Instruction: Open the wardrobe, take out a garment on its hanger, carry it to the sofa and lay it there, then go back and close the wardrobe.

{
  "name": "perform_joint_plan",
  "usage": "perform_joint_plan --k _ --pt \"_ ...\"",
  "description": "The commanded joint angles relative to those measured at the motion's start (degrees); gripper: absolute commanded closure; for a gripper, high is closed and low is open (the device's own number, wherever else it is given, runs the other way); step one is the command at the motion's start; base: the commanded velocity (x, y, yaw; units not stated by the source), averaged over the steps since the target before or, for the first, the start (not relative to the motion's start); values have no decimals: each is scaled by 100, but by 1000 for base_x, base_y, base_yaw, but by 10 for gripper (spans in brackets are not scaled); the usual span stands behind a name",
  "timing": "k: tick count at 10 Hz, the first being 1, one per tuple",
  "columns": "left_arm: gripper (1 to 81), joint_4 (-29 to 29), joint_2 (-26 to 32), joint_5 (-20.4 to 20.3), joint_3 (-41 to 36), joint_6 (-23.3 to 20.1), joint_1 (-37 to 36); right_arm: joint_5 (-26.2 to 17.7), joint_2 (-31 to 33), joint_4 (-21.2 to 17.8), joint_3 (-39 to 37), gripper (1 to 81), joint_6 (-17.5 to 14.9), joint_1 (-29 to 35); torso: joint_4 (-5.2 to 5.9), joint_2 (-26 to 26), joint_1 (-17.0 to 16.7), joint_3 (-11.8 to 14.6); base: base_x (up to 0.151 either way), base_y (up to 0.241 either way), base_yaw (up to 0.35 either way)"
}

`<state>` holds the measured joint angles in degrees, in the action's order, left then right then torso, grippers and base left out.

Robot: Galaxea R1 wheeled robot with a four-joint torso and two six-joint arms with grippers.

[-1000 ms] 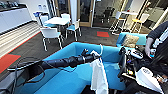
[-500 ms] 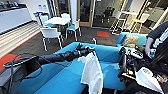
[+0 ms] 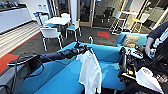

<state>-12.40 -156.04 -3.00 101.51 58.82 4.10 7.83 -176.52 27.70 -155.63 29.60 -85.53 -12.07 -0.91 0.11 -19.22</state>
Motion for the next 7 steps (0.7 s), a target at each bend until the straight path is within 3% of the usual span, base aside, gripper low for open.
perform_joint_plan --k 1,3,7 --pt "811 27 -270 -254 378 130 -1450 -334 -9 25 16 10 -24 49 0 0 0 0 0 0 0" --pt "811 27 -367 -254 703 130 -1521 -334 -8 25 16 10 -16 40 0 2 0 0 0 0 0" --pt "811 27 -16 -210 800 130 -1706 -352 -9 25 16 10 -24 40 0 5 0 0 0 0 0"
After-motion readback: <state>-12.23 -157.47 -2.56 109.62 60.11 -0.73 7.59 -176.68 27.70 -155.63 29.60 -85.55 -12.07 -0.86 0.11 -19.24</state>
